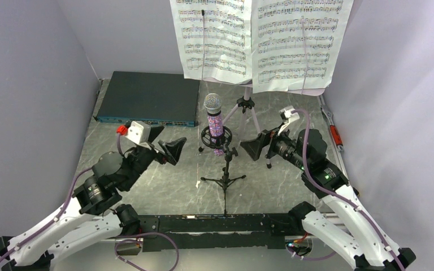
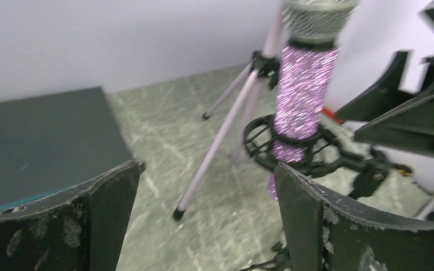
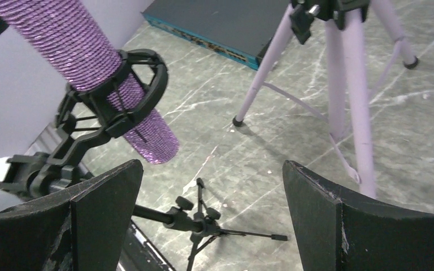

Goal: Set up the instrument practice props

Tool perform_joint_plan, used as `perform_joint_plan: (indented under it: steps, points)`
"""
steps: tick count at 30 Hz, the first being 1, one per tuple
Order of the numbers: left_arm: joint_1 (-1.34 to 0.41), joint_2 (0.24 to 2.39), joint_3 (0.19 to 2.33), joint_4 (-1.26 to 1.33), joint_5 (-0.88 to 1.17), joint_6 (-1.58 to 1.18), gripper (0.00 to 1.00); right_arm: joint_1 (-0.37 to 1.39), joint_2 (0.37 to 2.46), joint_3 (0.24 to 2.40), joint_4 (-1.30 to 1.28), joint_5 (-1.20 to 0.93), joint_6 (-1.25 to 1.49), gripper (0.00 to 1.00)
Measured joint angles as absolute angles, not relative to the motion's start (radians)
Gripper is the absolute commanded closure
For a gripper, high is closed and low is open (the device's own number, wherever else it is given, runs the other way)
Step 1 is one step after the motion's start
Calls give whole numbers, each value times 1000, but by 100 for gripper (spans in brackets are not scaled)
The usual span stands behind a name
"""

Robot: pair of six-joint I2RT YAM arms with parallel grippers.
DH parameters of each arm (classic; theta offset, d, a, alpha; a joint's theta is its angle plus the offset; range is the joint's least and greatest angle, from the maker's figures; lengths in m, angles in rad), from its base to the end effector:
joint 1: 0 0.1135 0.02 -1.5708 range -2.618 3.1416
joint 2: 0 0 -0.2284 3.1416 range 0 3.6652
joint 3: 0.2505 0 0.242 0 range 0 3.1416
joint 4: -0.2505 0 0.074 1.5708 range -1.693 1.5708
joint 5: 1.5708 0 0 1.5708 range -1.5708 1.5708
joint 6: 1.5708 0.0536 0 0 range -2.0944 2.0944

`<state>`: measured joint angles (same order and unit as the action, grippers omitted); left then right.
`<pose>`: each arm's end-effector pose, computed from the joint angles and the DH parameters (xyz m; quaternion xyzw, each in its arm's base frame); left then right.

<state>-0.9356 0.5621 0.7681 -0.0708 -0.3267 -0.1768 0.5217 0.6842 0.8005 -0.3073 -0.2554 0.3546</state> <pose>0.1133 -0.1247 0.3587 0.1266 0.6482 -0.3016 0.6877 0.1601 0.1077 0.3208 -0.1446 0.7556 0.3568 0.5300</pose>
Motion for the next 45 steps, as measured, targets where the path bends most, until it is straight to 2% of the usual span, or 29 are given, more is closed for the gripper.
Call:
perform_joint_plan:
  steps: [8,12,21,25,32,38,42,45]
  points:
    - [-934,672,768,-285,-481,-175,6,503,707,795,-351,-130,331,1]
    - [-881,755,760,-311,-488,-180,6,421,724,789,-358,-138,323,1]
    - [-383,805,652,-212,-210,-260,6,154,767,771,-337,-204,308,1]
    - [-225,887,570,-91,-112,-287,6,70,796,701,-264,-199,320,1]
    - [-155,954,395,148,-154,-268,6,-11,850,499,-59,-4,328,0]
    - [-154,976,273,364,-235,-148,6,-25,971,295,339,147,257,0]
    - [-151,1127,208,596,-266,-62,6,-25,1137,160,640,203,207,0]
    - [-144,1251,200,690,-253,-4,6,-25,1223,150,738,204,164,0]
